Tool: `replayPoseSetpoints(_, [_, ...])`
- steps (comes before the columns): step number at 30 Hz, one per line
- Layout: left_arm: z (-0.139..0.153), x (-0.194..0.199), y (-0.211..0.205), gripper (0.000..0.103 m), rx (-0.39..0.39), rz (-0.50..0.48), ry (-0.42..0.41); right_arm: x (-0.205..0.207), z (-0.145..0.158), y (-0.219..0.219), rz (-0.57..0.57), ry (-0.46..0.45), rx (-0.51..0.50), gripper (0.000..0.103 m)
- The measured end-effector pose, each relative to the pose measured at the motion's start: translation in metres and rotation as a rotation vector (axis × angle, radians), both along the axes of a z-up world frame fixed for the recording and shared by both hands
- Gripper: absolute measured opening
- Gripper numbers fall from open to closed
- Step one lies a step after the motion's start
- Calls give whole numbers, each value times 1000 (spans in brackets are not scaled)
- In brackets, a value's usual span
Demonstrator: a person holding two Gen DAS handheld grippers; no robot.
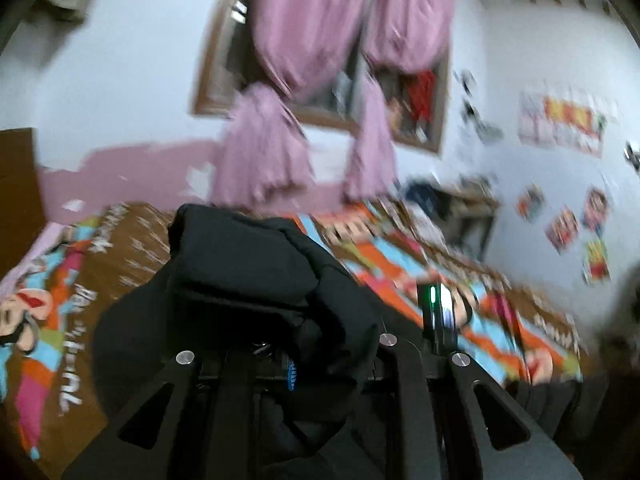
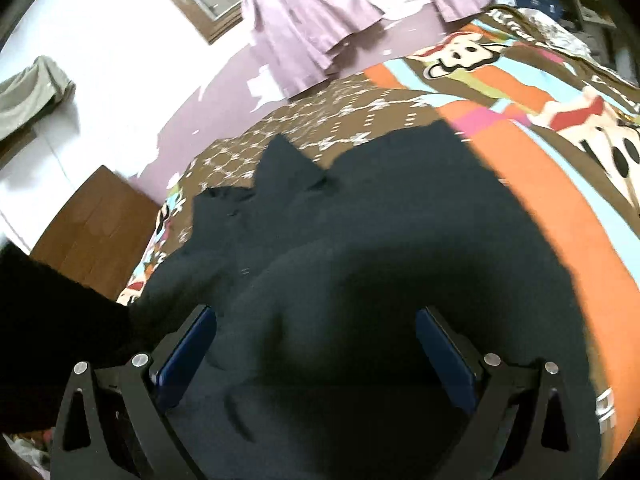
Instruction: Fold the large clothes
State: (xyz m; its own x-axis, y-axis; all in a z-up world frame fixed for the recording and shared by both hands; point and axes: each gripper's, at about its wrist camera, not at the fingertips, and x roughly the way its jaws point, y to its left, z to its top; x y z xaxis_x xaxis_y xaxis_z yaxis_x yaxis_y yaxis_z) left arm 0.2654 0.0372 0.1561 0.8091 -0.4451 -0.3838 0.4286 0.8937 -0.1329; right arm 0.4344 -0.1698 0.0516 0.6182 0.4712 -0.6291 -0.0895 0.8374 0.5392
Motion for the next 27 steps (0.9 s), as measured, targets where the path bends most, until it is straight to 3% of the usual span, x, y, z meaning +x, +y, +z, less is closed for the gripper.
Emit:
replayPoseSetpoints(5, [-61, 29, -50, 16, 29, -75, 134, -11, -6, -16, 31, -20, 29, 100])
replayPoseSetpoints(10, [-120, 43, -66, 17, 74, -84, 301, -17, -8, -18, 66, -25, 52, 100])
replayPoseSetpoints(13, [-137, 35, -55, 33, 82, -92, 352, -21, -8, -19, 78, -19, 88, 100])
replayPoseSetpoints(15, [-144, 24, -44, 62, 35, -124, 368, -26, -9, -20, 91, -11, 115, 100])
replayPoseSetpoints(17, [-142, 17, -38, 74, 3, -141, 355, -34, -10, -19, 116, -2, 149, 100])
replayPoseSetpoints(20, [-140, 2, -31, 76, -3, -160, 356, -48, -9, -18, 167, 5, 200, 100])
replayPoseSetpoints(25, [-131, -18, -8, 76, -60, -148, 371, -67, -16, -25, 193, 63, 403, 100])
replayPoseSetpoints(27, [-125, -32, 7, 76, -81, -111, 342, -70, -19, -20, 192, 96, 376, 100])
